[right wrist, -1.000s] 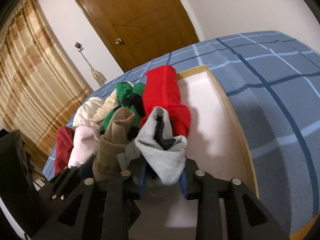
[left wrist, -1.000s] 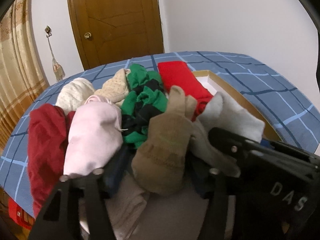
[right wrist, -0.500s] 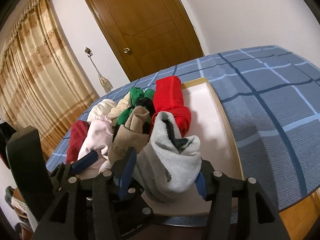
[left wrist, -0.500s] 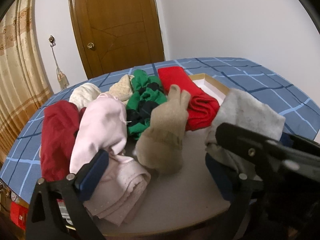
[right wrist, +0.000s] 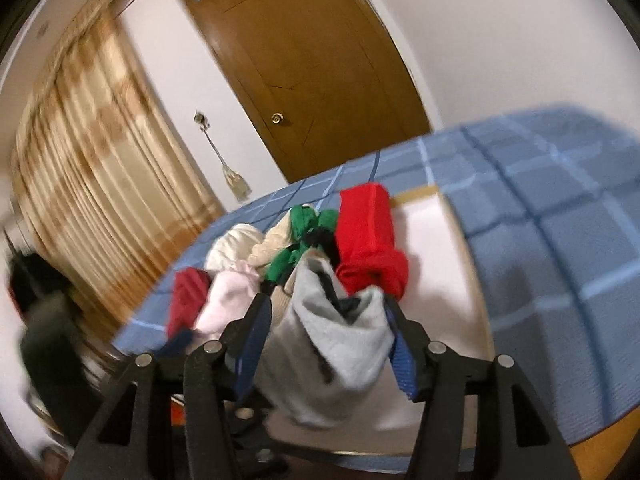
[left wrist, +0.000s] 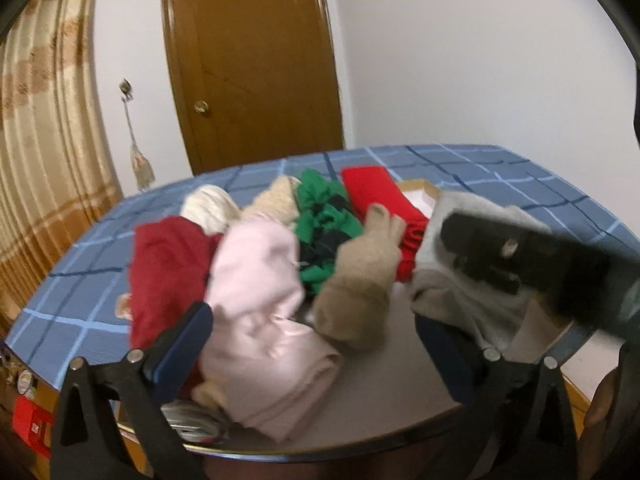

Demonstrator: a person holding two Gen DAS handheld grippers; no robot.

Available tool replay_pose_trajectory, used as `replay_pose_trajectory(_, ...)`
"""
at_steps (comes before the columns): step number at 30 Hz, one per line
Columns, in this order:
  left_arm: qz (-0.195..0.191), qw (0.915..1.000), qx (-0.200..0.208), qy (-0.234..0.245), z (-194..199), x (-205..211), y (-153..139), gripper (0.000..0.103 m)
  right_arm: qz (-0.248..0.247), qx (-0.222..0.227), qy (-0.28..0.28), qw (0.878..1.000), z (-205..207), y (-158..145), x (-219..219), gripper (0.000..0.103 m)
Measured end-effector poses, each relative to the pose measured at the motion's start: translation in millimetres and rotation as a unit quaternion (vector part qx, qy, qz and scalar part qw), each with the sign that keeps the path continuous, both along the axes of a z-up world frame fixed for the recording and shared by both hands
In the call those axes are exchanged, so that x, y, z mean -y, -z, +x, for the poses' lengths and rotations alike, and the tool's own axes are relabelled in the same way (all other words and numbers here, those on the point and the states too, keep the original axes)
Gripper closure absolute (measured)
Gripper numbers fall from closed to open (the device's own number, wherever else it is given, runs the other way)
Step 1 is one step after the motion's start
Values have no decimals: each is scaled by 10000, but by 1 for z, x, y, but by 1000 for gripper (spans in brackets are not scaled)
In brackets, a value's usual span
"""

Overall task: Take underwear out of drawer
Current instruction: 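Open both grippers to release the glove and sock in the tray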

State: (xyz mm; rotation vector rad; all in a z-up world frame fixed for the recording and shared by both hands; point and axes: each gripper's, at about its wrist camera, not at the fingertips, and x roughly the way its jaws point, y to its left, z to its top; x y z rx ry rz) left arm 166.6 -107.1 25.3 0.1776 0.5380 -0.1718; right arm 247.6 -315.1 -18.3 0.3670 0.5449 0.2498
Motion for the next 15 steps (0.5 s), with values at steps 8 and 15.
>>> replay_pose_trajectory(8, -74, 9999, 77, -64, -1, -8, -6, 0, -619, 484, 523, 9955, -12, -23, 0, 45)
replay_pose_trajectory(15, -243, 9996, -8, -156, -6, -22, -1, 0, -361, 183, 495, 9980, -29, -9, 6, 45)
